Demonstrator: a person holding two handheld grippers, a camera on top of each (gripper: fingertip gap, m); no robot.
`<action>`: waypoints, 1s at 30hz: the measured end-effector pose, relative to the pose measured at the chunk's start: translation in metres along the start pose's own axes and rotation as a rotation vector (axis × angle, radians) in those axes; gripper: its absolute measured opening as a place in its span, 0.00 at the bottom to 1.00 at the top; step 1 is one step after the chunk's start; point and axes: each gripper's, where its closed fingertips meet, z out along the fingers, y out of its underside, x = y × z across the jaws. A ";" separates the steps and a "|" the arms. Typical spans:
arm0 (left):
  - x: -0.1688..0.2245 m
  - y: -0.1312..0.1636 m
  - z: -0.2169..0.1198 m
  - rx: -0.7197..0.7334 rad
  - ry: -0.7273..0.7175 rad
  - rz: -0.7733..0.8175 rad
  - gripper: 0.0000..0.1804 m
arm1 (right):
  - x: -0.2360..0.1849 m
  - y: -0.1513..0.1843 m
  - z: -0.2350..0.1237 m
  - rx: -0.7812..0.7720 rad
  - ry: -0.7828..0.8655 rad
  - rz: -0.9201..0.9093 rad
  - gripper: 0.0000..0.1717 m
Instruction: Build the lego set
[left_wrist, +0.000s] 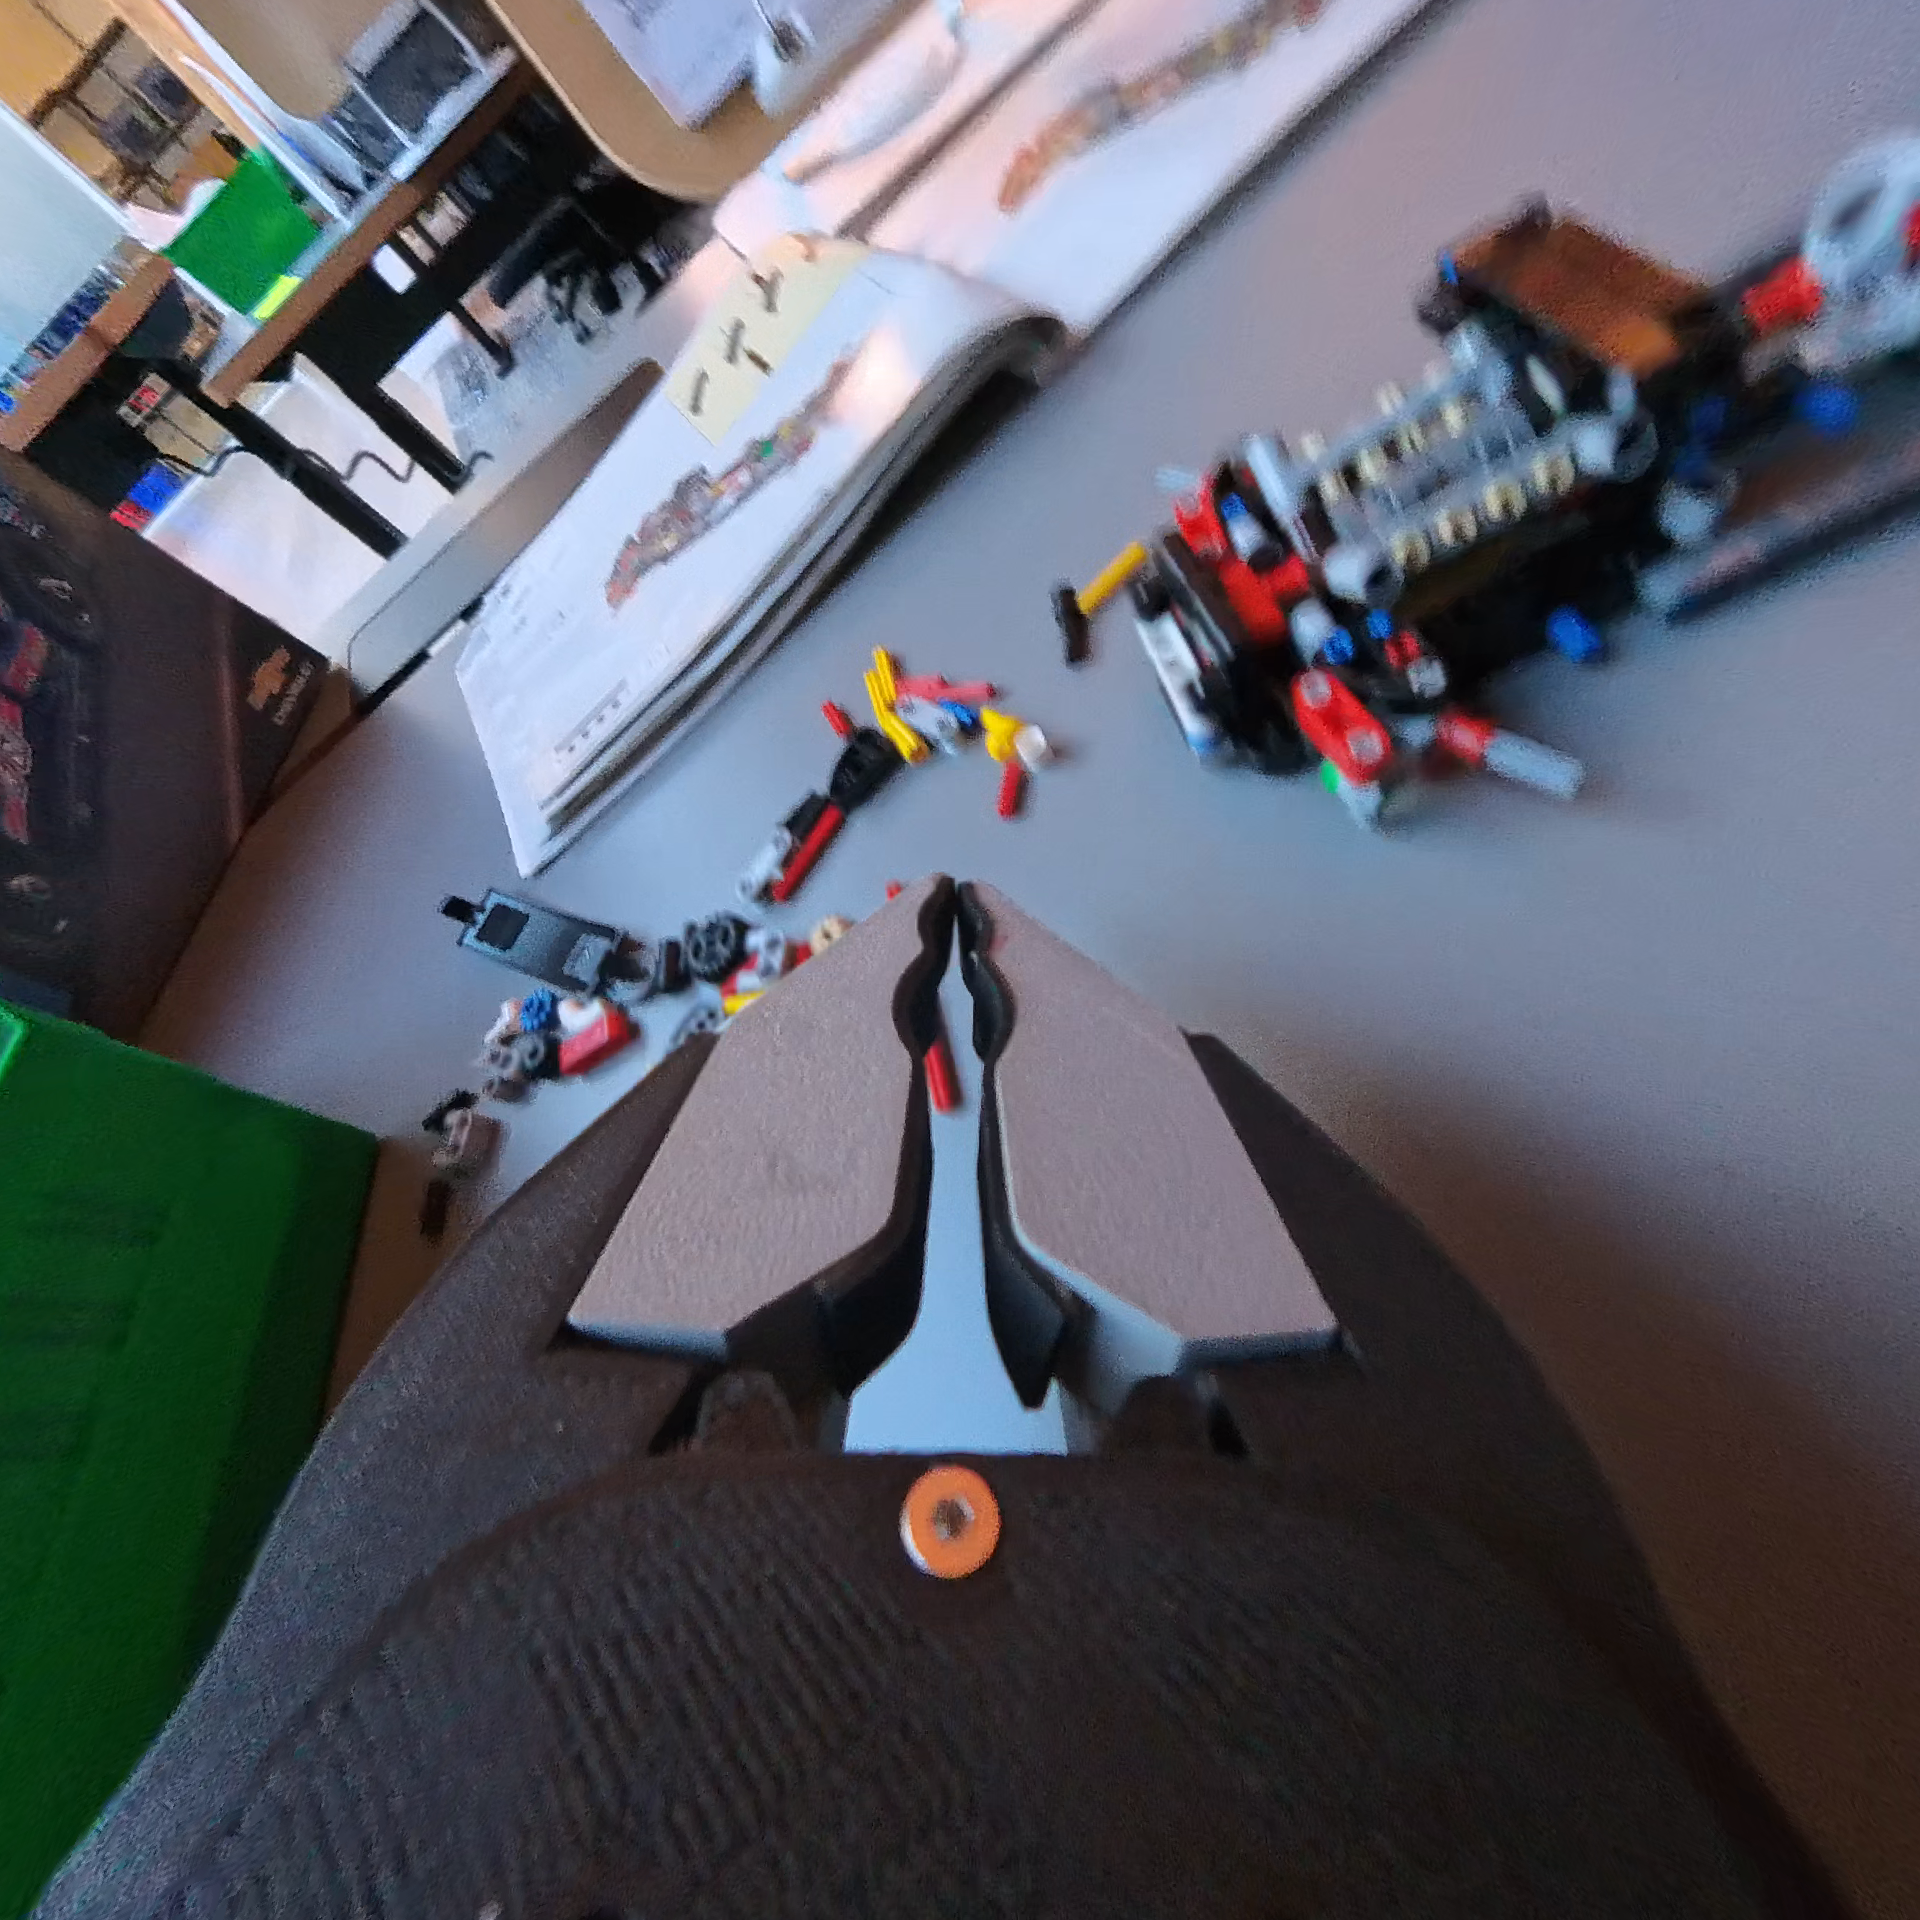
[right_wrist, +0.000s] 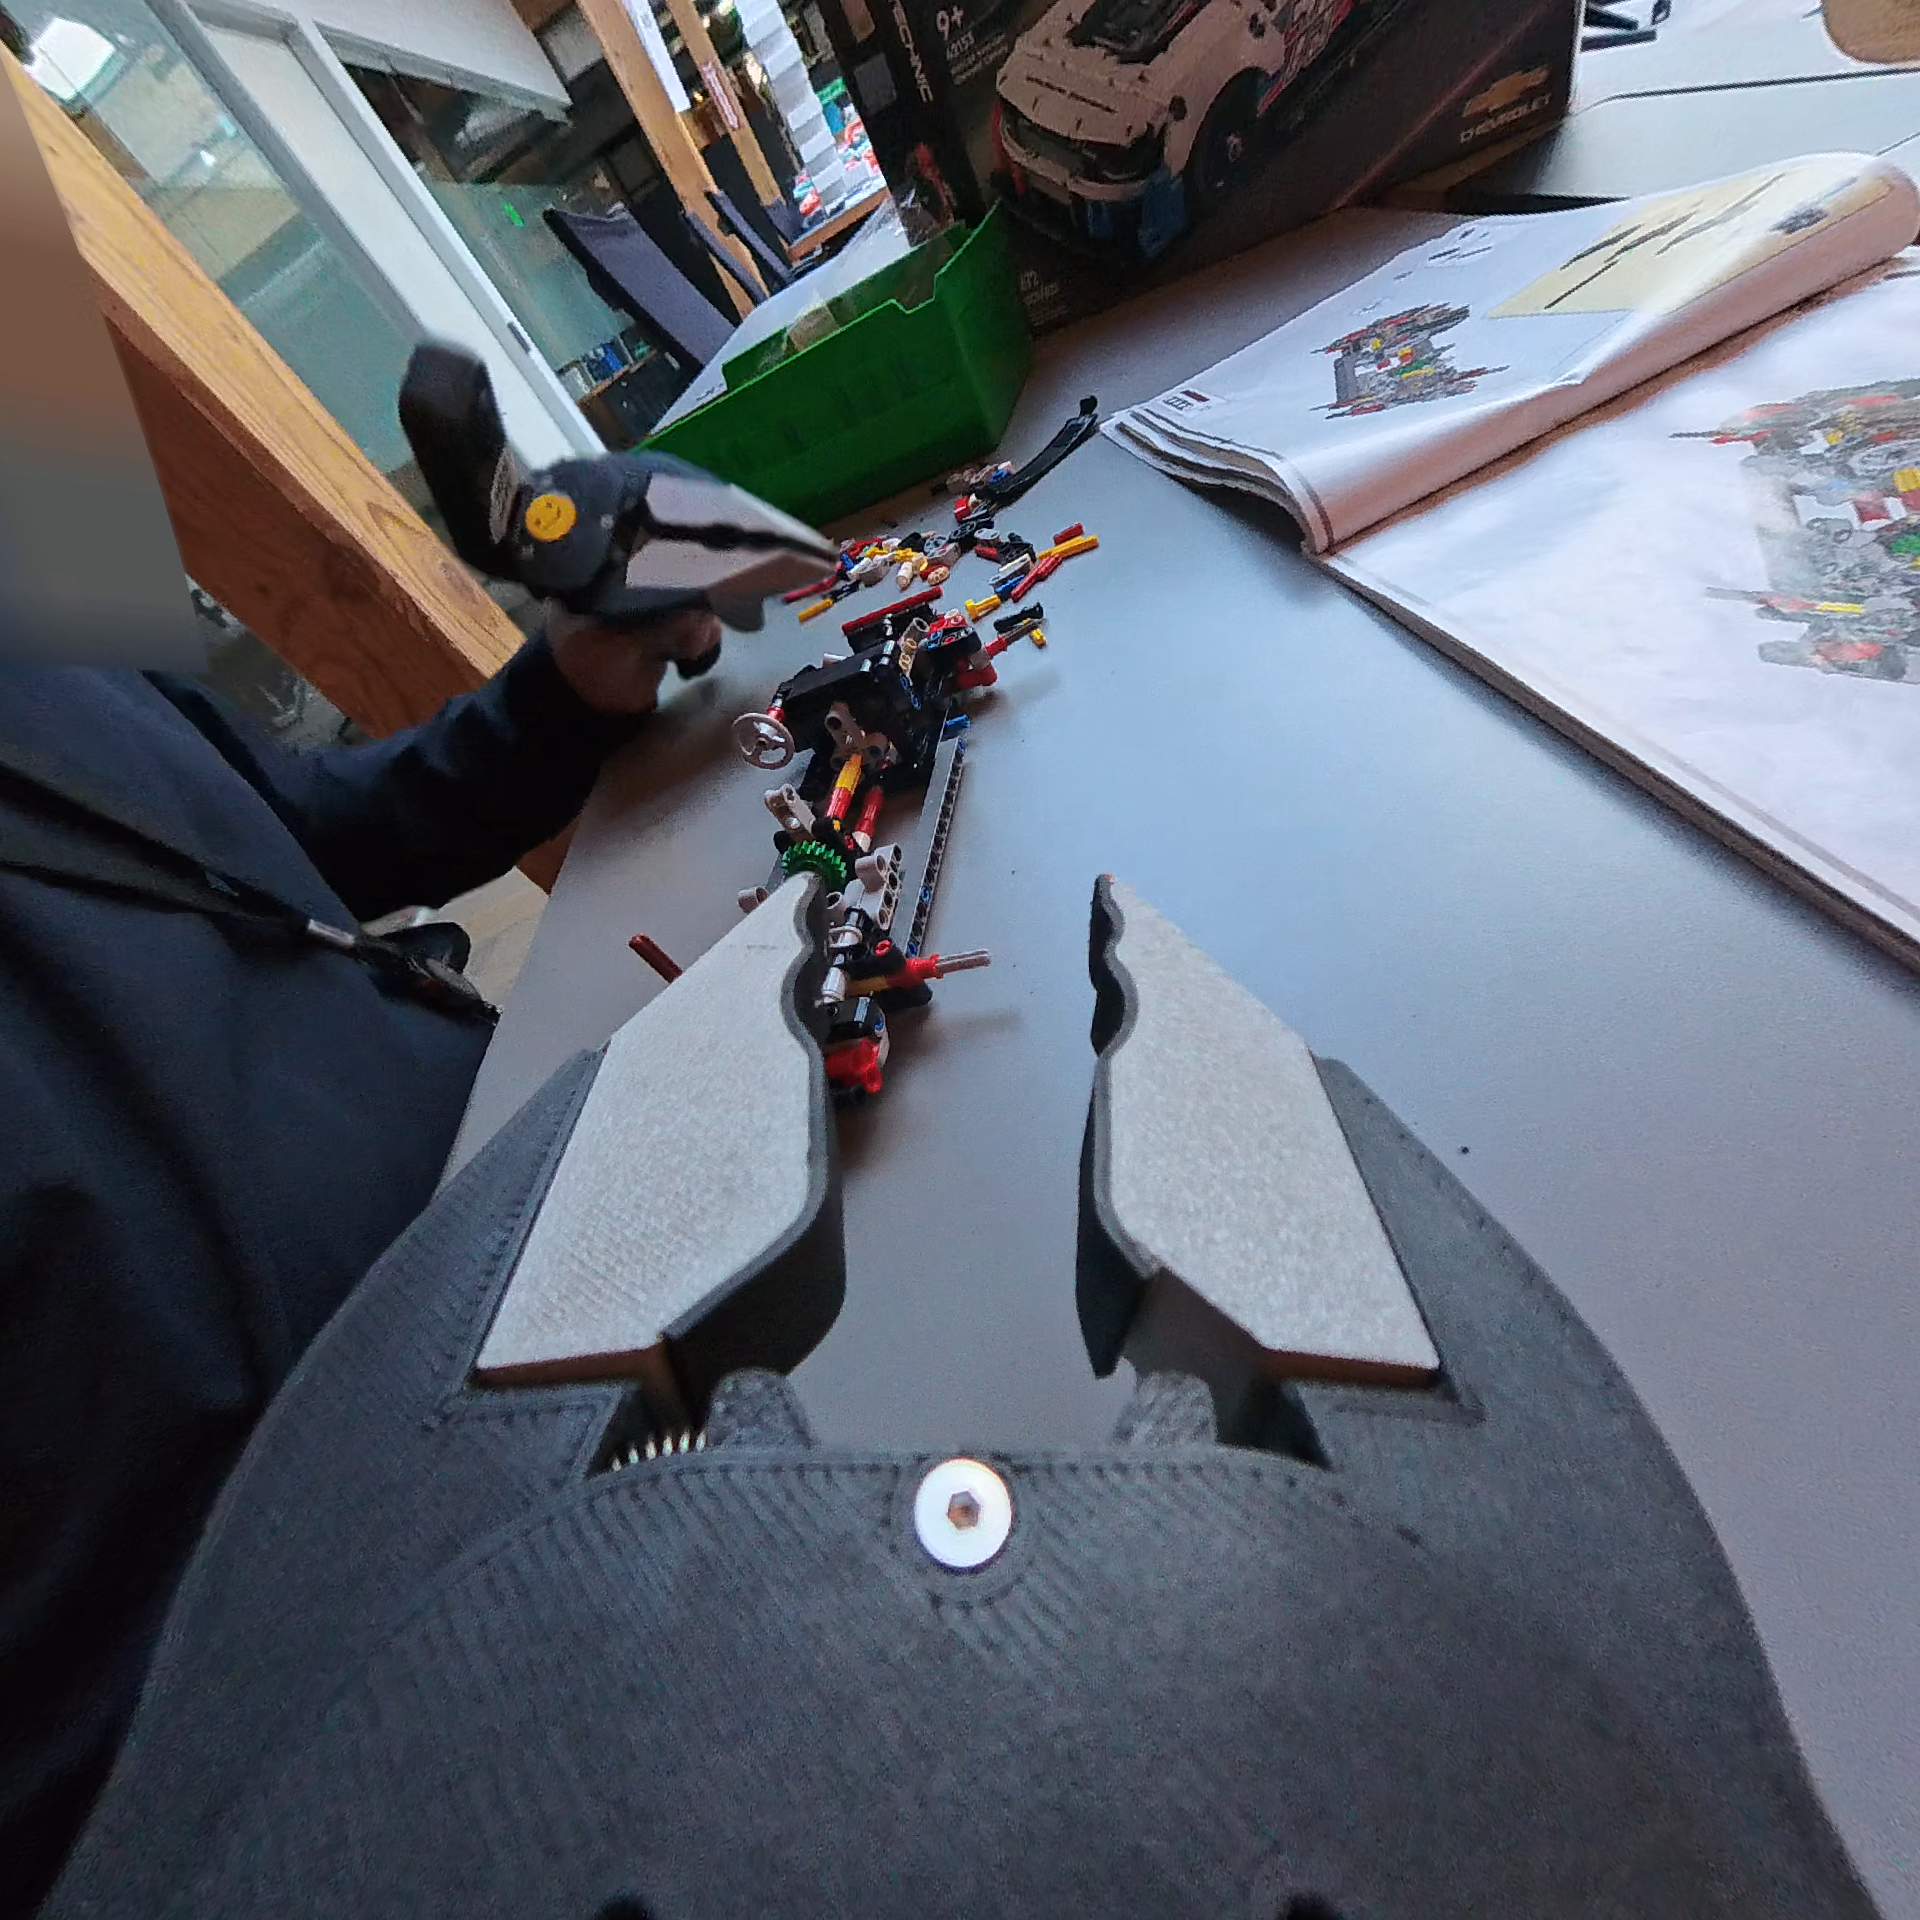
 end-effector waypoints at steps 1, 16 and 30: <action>-0.004 -0.012 0.004 0.032 0.022 -0.021 0.02 | 0.000 0.001 0.001 -0.007 0.000 0.001 0.28; -0.034 -0.072 0.210 -0.319 0.168 0.521 0.33 | -0.009 -0.003 -0.006 0.043 -0.050 0.030 0.27; -0.086 -0.192 0.171 -0.366 0.221 0.525 0.00 | -0.027 0.010 0.013 -0.067 -0.101 -0.009 0.24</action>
